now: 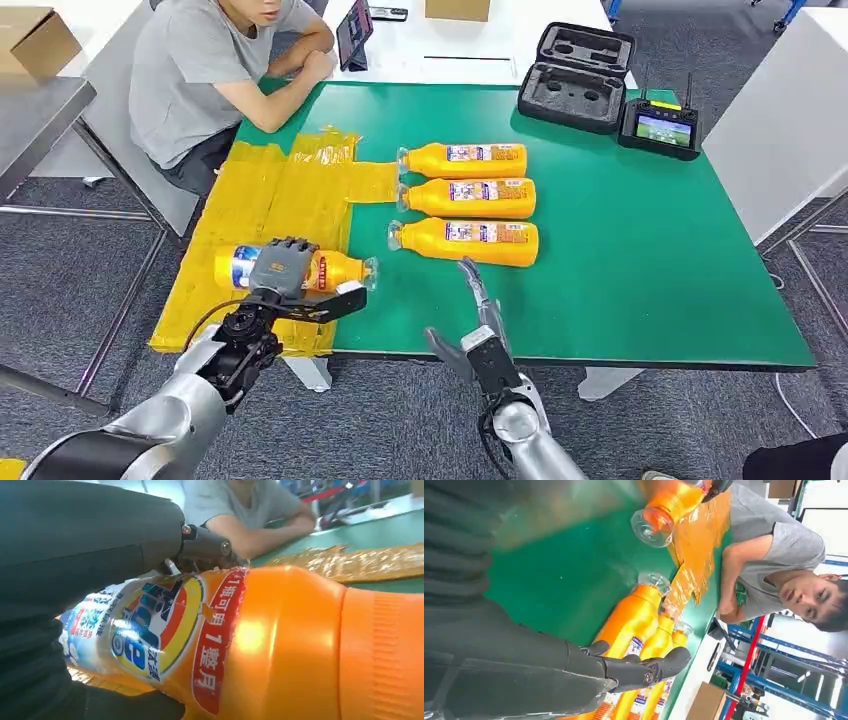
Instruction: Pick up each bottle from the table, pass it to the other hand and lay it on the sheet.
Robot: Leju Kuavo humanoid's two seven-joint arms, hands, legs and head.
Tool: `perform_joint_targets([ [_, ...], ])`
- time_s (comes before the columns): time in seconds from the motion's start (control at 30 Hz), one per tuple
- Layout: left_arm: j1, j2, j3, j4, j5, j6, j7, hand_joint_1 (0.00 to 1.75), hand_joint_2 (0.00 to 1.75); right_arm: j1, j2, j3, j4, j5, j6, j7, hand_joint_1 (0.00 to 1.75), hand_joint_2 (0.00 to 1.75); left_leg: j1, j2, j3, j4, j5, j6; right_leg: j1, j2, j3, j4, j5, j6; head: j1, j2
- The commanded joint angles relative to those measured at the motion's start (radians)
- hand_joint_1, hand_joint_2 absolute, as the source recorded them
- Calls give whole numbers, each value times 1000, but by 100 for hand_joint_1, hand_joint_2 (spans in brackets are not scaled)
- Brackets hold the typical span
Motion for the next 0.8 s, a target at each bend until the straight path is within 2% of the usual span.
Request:
perform_joint_targets([
  [0.03, -59, 11, 14, 62, 20, -10, -45, 2, 175, -45, -2, 3, 51, -6, -14, -2, 0, 175, 1, 2, 1, 2, -1, -1, 1, 1, 1, 1, -1, -2, 0, 0],
  [0.27, -56, 16, 10, 65, 25, -9, -45, 0, 175, -51, -1, 10, 57, -2, -21, -2, 0, 175, 1, 3, 1, 2, -1, -1, 1, 2, 1, 2, 0, -2, 0, 0],
  [0.43, -59, 14, 14, 67, 27, -51, 27, 0, 175, -49, -3, 8, 53, -8, -25, -2, 0, 175, 1, 2, 1, 3, -2, -1, 1, 2, 1, 2, -1, -2, 0, 0],
  [0.6, -52, 18, 7, 63, 18, -42, 36, 0, 175, -48, -3, 8, 54, -8, -26, -2, 0, 175, 0, 2, 1, 1, -1, -1, 1, 1, 0, 1, 0, -1, 0, 0],
  [0.8, 4, -14, -13, -24, 24, 77, -12, 0, 175, -16, -18, -8, 25, -12, -42, -2, 0, 175, 0, 0, 1, 0, 0, -1, 0, 0, 1, 0, 0, -1, 0, 0],
])
